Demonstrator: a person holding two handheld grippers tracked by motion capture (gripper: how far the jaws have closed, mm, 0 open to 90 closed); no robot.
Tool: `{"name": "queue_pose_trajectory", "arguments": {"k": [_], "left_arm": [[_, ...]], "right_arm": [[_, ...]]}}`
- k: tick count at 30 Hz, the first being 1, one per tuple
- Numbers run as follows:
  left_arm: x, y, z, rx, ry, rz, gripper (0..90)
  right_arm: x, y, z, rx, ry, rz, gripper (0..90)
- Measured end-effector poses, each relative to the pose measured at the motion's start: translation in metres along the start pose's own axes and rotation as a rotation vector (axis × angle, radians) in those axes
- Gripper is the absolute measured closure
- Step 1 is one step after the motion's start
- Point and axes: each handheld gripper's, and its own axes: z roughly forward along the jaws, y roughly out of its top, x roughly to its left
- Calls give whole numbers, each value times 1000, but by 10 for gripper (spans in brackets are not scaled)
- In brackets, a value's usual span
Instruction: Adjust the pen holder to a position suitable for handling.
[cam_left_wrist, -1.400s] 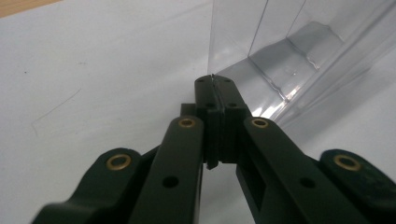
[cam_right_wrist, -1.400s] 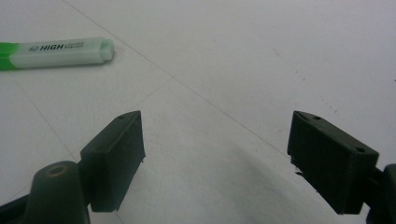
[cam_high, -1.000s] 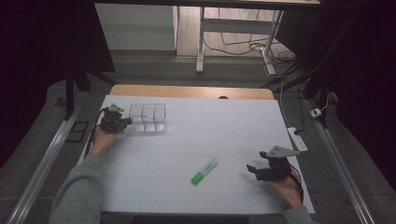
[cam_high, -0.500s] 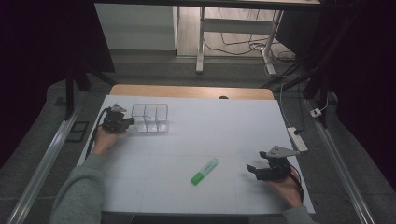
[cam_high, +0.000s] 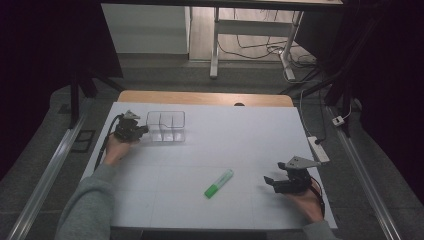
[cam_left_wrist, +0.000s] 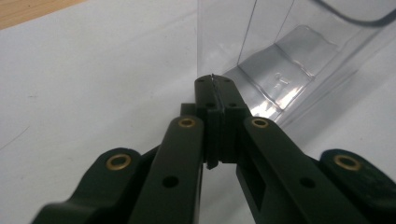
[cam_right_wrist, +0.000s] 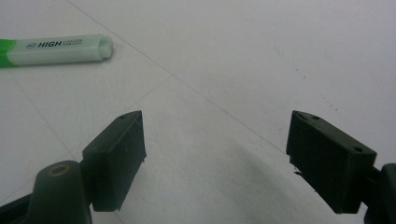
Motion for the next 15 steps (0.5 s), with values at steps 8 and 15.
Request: {"name": "queue_pose_trajectory", "arguments": {"k": [8, 15], "left_arm": [[-6, 6, 5, 0, -15, 10, 888], [-13, 12, 11, -1, -27, 22, 888]], "right_arm": [[0, 0, 0, 0, -1, 1, 198], [0, 0, 0, 3, -1, 0, 197]]}}
